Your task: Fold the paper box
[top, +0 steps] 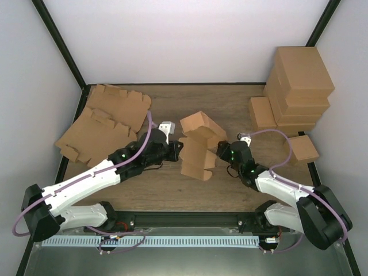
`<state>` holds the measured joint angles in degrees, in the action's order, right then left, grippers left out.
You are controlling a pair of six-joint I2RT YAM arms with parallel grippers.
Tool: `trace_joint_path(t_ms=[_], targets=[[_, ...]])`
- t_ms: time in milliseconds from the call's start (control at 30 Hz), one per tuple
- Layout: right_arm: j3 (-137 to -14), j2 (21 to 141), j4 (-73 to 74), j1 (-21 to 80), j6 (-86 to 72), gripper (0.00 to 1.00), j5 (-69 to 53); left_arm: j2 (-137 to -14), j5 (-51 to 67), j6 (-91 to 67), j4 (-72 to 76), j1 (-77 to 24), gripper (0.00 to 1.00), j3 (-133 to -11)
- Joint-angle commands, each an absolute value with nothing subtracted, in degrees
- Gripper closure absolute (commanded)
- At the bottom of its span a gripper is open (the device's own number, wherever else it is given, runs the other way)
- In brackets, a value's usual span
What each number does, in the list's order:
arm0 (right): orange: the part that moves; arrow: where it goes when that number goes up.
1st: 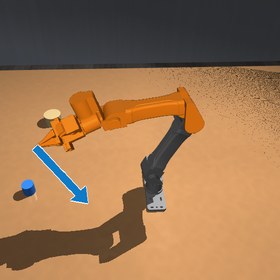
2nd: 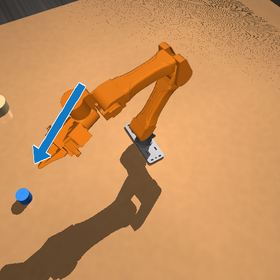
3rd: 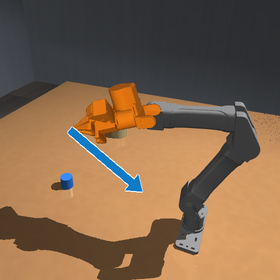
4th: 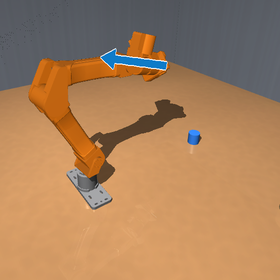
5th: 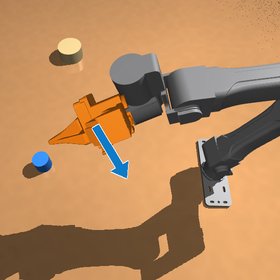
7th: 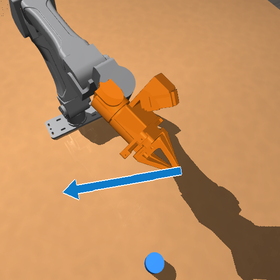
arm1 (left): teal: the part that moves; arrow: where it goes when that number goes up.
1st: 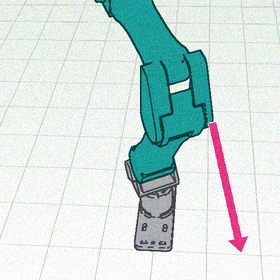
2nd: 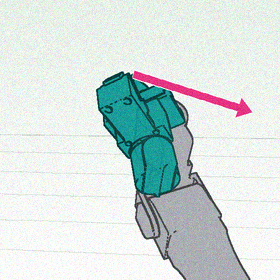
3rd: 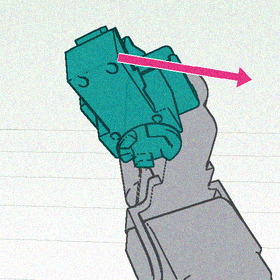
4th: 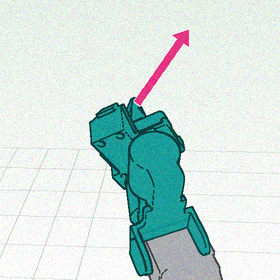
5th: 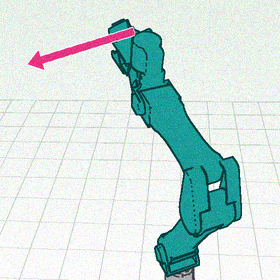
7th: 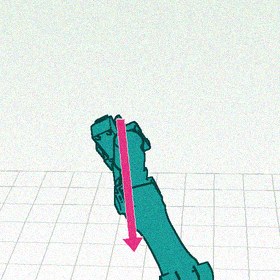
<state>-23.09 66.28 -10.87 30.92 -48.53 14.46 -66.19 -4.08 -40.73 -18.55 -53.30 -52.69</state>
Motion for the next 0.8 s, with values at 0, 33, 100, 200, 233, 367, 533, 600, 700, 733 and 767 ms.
trace_joint_path(t_ms=[0, 33, 100, 200, 233, 367, 533, 600, 700, 733, 767], targets=[[-20.2, 62.5, -14.3, 30.8, -45.1, 0.26, 9.0, -66.1, -9.7, -32.9, -24.8, -53.4, 0.96, -58.8], [-19.7, 61.8, -14.7, 30.8, -44.0, 0.20, 6.7, -66.5, -10.5, -31.1, -27.6, -53.4, 0.96, -60.3], [-19.3, 60.7, -14.7, 30.8, -41.5, 0.08, 1.9, -67.4, -11.4, -27.9, -31.6, -53.4, 0.96, -63.0], [-19.6, 60.2, -13.8, 30.8, -36.9, 0.00, -6.1, -69.9, -11.8, -23.9, -37.5, -53.4, 0.96, -67.1], [-19.9, 60.1, -12.9, 30.8, -35.6, 0.00, -8.3, -70.9, -11.8, -23.2, -39.7, -53.4, 0.96, -68.6], [-19.6, 56.5, -9.3, 30.8, -31.9, 0.00, -13.9, -76.4, -9.1, -20.5, -48.5, -53.4, 0.96, -74.6], [-17.6, 49.8, -6.4, 30.8, -30.7, 0.00, -16.0, -81.0, -10.1, -20.5, -56.0, -53.4, 0.93, -79.9], [-17.6, 49.1, -4.1, 30.8, -31.9, 0.00, -15.0, -81.8, -9.6, -20.4, -56.4, -53.3, 0.91, -80.3], [-17.3, 49.3, -2.5, 30.8, -33.3, 0.00, -12.9, -82.2, -7.9, -20.7, -54.8, -53.3, 0.91, -79.3], [-17.1, 49.8, -2.8, 30.8, -33.3, 0.01, -13.0, -82.3, -7.4, -21.1, -54.1, -53.3, 0.91, -78.8], [-17.0, 50.5, -3.3, 30.7, -33.5, 0.01, -13.3, -82.3, -7.1, -21.4, -53.2, -53.3, 0.90, -78.3]])
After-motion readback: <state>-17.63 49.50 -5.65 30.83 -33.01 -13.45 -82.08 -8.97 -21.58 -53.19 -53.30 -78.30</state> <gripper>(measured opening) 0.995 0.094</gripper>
